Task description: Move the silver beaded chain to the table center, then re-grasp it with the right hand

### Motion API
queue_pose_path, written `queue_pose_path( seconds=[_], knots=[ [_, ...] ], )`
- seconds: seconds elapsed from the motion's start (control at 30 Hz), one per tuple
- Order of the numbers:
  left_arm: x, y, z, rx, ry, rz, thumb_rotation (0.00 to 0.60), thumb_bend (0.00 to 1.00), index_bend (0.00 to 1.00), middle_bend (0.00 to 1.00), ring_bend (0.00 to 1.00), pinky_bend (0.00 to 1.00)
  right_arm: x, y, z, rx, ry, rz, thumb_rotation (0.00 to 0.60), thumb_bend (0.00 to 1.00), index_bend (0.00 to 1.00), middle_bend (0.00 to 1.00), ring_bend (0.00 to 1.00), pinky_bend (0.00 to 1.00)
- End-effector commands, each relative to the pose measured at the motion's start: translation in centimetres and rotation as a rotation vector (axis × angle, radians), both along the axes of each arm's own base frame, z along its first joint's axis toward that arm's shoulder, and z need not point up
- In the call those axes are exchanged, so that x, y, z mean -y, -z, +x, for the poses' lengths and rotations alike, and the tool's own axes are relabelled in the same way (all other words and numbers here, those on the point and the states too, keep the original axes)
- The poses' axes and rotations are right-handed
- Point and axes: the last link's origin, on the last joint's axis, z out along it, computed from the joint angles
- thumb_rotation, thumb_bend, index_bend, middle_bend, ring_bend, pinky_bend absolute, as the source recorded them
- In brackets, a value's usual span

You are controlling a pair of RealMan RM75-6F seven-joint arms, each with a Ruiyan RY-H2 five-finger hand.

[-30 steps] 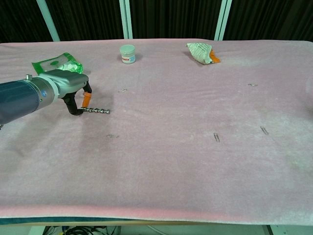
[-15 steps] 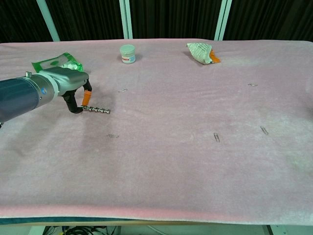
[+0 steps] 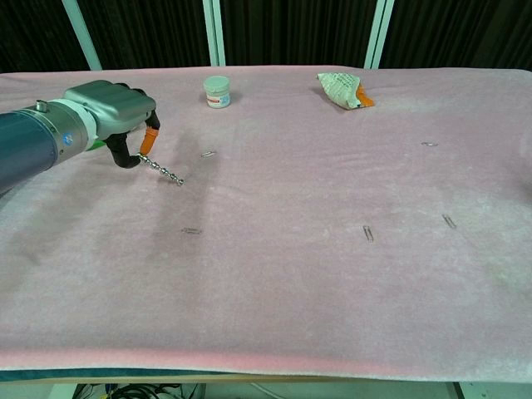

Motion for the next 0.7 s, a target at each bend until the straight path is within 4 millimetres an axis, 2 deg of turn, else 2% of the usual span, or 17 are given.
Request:
queue_pose_path(
  seconds=[0.03,0.2,0.43,0.7],
  knots=[
    [0.0,-0.6,0.4,-0.048,0.054,0.023,0.600,0.40,0.63,0.25,0.00,0.00,0.0,0.0,0.0,0.000,0.000,0.002,0.600,0.14,0.00,0.00,0.08,0.22],
    [-0.2,-1.0,1.2,-0.090,0.111,0.050,0.600,0.41,0.63,0.25,0.00,0.00,0.0,0.0,0.0,-0.001,0.002,0.001,0.600,0.14,0.00,0.00,0.08,0.22],
    [-0.9,-0.9,2.3,-0.071,0.102,0.061,0.600,0.41,0.63,0.25,0.00,0.00,0.0,-0.1,-0.1,-0.001,0.005,-0.002,0.600,0.14,0.00,0.00,0.08,0.22],
    [-2.9,-1.4,4.1,-0.040,0.084,0.092,0.600,0.42,0.63,0.25,0.00,0.00,0.1,-0.1,-0.4,-0.002,0.018,-0.004,0.600,0.14,0.00,0.00,0.08,0.22]
  ],
)
